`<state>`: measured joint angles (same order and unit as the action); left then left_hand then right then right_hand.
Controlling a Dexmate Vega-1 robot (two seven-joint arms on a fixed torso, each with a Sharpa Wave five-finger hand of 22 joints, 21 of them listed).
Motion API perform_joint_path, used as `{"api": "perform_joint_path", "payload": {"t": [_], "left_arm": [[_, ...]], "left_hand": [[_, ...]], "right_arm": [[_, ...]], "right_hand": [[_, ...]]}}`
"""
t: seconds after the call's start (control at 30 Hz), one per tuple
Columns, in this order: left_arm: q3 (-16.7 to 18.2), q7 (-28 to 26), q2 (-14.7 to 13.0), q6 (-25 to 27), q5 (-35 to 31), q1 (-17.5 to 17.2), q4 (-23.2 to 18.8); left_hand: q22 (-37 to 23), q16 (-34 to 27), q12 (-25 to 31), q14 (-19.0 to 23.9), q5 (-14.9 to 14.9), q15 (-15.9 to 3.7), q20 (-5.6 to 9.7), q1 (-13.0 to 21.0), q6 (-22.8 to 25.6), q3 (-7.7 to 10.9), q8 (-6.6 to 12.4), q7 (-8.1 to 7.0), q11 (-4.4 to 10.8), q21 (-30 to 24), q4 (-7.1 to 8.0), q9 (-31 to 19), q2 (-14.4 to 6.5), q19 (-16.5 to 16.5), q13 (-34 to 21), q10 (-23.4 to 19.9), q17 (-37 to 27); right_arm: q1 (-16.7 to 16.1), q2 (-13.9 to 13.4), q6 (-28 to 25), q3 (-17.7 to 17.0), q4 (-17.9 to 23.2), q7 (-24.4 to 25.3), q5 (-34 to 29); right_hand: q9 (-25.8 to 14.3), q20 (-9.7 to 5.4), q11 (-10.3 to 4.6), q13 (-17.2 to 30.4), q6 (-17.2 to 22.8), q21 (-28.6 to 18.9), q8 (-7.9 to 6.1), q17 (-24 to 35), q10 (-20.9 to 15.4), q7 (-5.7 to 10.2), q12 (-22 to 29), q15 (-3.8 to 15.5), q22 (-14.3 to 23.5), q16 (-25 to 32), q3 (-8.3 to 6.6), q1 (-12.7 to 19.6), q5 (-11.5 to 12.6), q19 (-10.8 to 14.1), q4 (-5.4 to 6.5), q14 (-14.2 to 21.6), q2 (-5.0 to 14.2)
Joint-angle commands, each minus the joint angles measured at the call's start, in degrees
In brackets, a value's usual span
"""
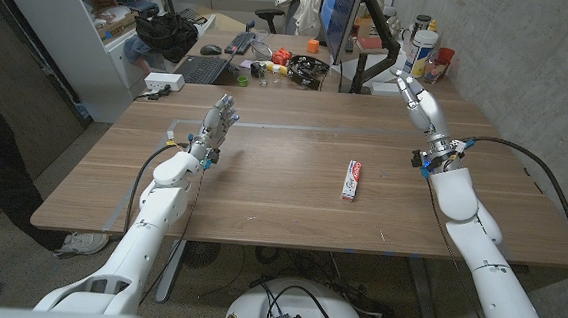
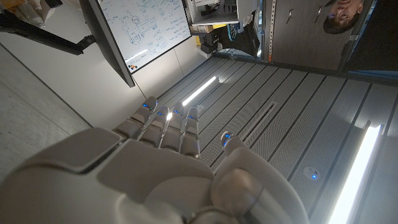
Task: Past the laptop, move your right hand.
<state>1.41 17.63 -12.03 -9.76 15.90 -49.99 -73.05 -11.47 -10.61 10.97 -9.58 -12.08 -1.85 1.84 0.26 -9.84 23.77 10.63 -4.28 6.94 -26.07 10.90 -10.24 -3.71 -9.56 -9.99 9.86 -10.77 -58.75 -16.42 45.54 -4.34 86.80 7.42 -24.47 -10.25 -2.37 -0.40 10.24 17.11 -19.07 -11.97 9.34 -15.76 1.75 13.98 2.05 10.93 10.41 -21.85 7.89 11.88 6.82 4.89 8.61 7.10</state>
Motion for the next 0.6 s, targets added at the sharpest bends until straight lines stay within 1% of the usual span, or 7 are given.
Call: {"api": "perform_joint_path", "payload": {"t": [0.03, 0.23, 0.6], "left_arm": [[0.26, 0.24, -0.09, -0.15, 0.15, 0.03, 0.33], [0.34, 0.36, -0.14, -0.18, 0.18, 0.06, 0.49], [0.48, 0.64, -0.20, -0.26, 0.25, 0.30, 1.07]], "left_hand": [[-0.15, -0.31, 0.22, -5.89, -0.26, -2.09, 2.44, 0.10, -3.45, -0.22, 0.20, -0.35, 0.20, -0.27, 0.06, -0.22, -6.07, -2.78, -0.27, 2.85, -0.09], [-0.15, -0.32, 0.21, -5.88, -0.27, -2.11, 2.49, 0.10, -3.42, -0.26, 0.20, -0.33, 0.16, -0.29, 0.06, -0.22, -6.08, -2.78, -0.27, 2.89, -0.09], [-0.14, -0.32, 0.22, -5.86, -0.29, -2.14, 2.54, 0.12, -3.44, -0.32, 0.19, -0.37, 0.23, -0.35, 0.05, -0.22, -6.09, -2.74, -0.27, 2.86, -0.09]], "right_arm": [[-0.37, -0.97, -0.63, 0.63, 1.05, 1.50, -4.04], [-0.33, -1.77, -0.50, 1.17, 1.15, 1.91, -5.22], [-0.81, -2.68, -2.31, 1.93, 2.34, 3.28, -8.45]], "right_hand": [[-0.22, -3.36, -0.27, 0.19, 0.39, -0.12, 0.19, 0.14, -0.58, 0.01, -0.13, 1.61, 0.11, -0.06, -0.38, 0.59, 0.25, 0.55, -0.22, 0.63, 0.82], [-0.22, -3.37, -0.37, 0.19, 0.60, -0.10, 0.20, 0.15, -0.66, 0.09, -0.18, 1.65, 0.11, -0.07, -0.45, 0.71, 0.25, 0.64, -0.33, 0.77, 0.78], [-0.23, -3.37, -0.33, 0.19, 0.84, -0.06, 0.26, 0.16, -1.01, 0.09, -0.19, 1.69, 0.11, -0.10, -0.62, 0.92, 0.24, 0.76, -0.49, 0.96, 0.79]]}}
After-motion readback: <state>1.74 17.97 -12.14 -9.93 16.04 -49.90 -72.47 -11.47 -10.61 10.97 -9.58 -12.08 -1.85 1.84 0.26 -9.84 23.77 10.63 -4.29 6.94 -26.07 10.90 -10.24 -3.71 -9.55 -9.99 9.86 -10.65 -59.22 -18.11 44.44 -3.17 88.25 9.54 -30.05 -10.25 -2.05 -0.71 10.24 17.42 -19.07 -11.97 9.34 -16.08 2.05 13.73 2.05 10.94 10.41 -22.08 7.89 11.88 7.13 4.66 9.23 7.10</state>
